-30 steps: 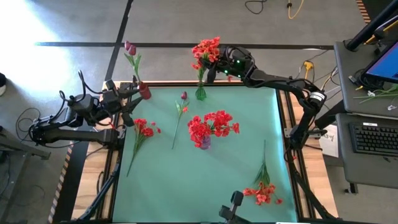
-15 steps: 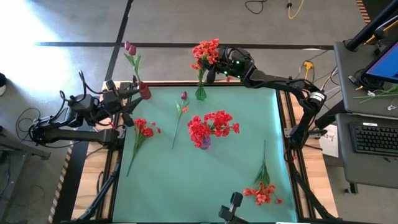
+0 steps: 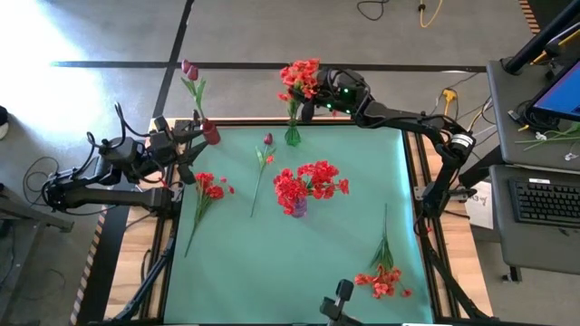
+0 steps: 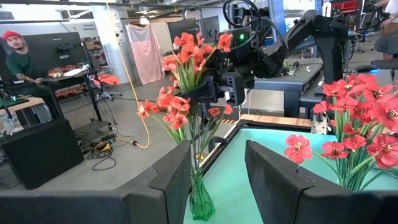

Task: Sort flowers into vase by color
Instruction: Put the orange flowers into the green vase

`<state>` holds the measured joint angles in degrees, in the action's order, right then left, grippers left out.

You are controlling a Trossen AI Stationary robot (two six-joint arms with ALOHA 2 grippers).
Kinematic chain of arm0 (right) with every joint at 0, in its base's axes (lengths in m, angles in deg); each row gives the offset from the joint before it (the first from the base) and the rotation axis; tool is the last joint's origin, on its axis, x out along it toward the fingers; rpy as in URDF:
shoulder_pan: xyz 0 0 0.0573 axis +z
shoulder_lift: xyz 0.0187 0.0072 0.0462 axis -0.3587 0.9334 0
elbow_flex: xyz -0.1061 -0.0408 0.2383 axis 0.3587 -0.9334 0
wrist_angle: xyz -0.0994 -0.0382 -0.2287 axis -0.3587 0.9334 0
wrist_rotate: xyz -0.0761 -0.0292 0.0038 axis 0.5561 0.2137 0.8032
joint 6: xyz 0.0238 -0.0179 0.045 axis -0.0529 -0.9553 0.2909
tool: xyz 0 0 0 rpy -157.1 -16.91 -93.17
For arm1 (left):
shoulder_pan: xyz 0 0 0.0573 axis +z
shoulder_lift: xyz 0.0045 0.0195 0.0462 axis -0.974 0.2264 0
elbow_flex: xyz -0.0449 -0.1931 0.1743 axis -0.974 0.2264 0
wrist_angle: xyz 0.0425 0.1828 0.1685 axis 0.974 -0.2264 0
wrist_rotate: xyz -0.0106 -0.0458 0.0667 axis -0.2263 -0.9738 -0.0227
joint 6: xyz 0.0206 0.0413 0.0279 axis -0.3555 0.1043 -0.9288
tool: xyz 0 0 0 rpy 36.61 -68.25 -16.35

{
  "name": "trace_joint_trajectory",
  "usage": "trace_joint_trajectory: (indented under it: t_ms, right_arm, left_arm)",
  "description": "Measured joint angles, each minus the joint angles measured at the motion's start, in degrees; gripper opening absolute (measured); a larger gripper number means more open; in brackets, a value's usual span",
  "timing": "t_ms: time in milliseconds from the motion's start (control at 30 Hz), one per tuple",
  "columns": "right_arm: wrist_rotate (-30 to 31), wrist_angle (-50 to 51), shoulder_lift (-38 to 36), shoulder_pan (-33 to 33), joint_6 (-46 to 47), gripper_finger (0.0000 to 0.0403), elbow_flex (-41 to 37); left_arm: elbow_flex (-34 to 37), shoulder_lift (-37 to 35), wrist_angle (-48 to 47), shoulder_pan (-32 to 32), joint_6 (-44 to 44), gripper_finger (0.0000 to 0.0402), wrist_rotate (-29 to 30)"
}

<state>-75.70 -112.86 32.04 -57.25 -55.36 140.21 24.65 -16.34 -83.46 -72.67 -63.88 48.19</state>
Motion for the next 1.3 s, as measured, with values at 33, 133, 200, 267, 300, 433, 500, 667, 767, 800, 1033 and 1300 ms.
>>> trace_joint_trajectory:
  t_ms: [33, 133, 200, 267, 300, 433, 500, 667, 767, 800, 1033, 1300]
  right_arm:
    - [0.0, 0.3, 0.0, 0.0, 0.0, 0.0070, 0.0]
    - [0.0, 1.1, 0.0, 0.0, 0.0, 0.0078, 0.0]
    - [0.0, 1.6, 0.0, 0.0, 0.0, 0.0083, 0.0]
    - [0.0, 2.0, 0.0, 0.0, 0.0, 0.0087, 0.0]
    - [0.0, 2.2, 0.0, 0.0, 0.0, 0.0089, 0.0]
    - [-0.2, 2.4, 0.0, 0.0, 0.0, 0.0101, 0.0]
    - [-0.5, 2.4, 0.0, 0.0, 0.0, 0.0111, 0.0]
    - [-0.5, 3.0, 0.0, 0.2, -0.2, 0.0145, 0.0]
    - [-0.5, 5.9, -0.3, 0.2, -0.6, 0.0168, 0.3]
    - [-0.5, 6.7, -0.4, 0.2, -0.6, 0.0176, 0.5]
    - [-0.5, 11.7, -0.8, 0.2, -0.8, 0.0232, 2.0]
    - [-0.5, 13.5, -0.8, 0.2, -0.7, 0.0300, 2.4]
  left_arm:
    - [0.0, 0.0, 0.0, 0.0, 0.0, 0.0139, 0.0]
    - [0.0, 0.0, 0.0, 0.0, 0.0, 0.0139, 0.0]
    - [0.0, 0.0, 0.1, 0.0, 0.0, 0.0139, 0.0]
    - [0.0, 0.0, 0.2, 0.0, 0.0, 0.0139, 0.0]
    - [0.0, 0.0, 0.2, 0.0, 0.0, 0.0139, 0.0]
    - [0.0, 0.0, 0.2, 0.0, 0.0, 0.0139, 0.0]
    - [0.0, 0.0, 0.2, 0.0, 0.0, 0.0139, 0.0]
    - [0.0, 0.0, 0.2, 0.0, 0.0, 0.0139, 0.0]
    - [0.0, 0.0, 0.1, 0.0, 0.0, 0.0139, 0.0]
    - [0.0, 0.0, 0.0, 0.0, 0.0, 0.0139, 0.0]
    - [0.0, 0.0, 0.0, 0.0, 0.0, 0.0139, 0.0]
    - [0.0, 0.0, 0.0, 0.0, 0.0, 0.0139, 0.0]
